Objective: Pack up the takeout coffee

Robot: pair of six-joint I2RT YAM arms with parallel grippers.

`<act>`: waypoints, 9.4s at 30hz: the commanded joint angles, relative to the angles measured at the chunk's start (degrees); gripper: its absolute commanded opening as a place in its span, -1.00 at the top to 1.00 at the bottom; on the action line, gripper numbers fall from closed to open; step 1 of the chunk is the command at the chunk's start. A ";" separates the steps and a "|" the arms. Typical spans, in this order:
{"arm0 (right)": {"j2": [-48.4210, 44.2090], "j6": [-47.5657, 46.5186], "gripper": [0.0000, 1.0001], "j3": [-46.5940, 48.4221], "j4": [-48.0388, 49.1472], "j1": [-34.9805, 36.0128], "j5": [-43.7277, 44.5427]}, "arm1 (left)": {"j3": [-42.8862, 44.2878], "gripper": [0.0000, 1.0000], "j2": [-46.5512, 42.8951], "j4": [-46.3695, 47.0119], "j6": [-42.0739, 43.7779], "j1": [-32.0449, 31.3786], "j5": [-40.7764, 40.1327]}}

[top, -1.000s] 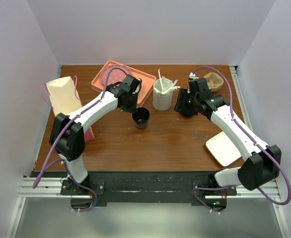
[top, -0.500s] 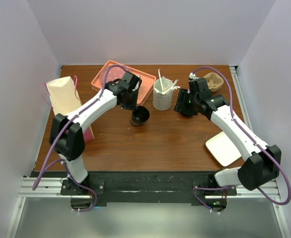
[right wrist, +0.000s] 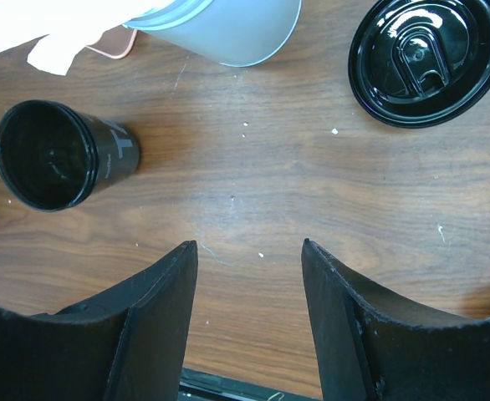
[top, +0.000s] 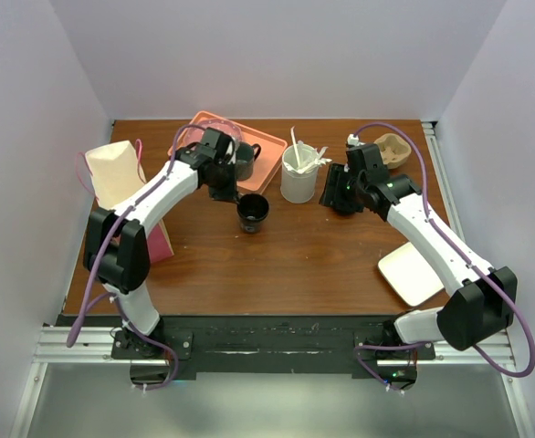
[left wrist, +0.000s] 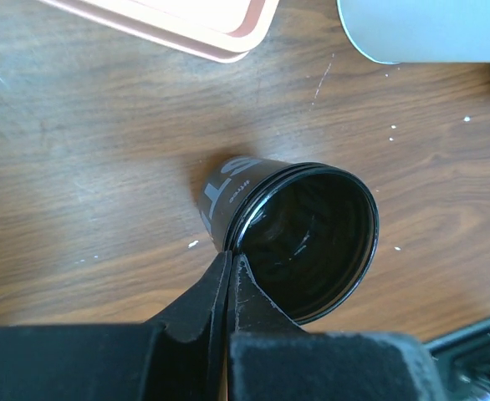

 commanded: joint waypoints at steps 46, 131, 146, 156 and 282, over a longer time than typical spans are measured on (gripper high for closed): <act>3.24 -9.22 -0.19 9.73 11.50 11.69 -12.64 | -2.33 1.00 -13.49 8.33 -4.22 5.59 12.35; 2.88 7.11 -0.11 9.73 -6.69 -1.47 21.27 | -16.30 -1.00 -31.59 9.21 -1.67 -9.70 4.19; 23.35 -6.85 0.06 11.92 2.11 -12.65 13.37 | -15.25 -1.00 -36.70 3.41 -0.44 -9.70 -6.10; 27.67 -12.22 0.22 13.50 3.60 -14.76 9.50 | -14.10 -1.00 -35.20 2.44 0.35 -9.70 -7.95; -18.48 -51.41 -0.14 1.64 15.65 40.59 7.80 | 0.23 1.00 -23.51 8.93 -32.59 -4.69 28.17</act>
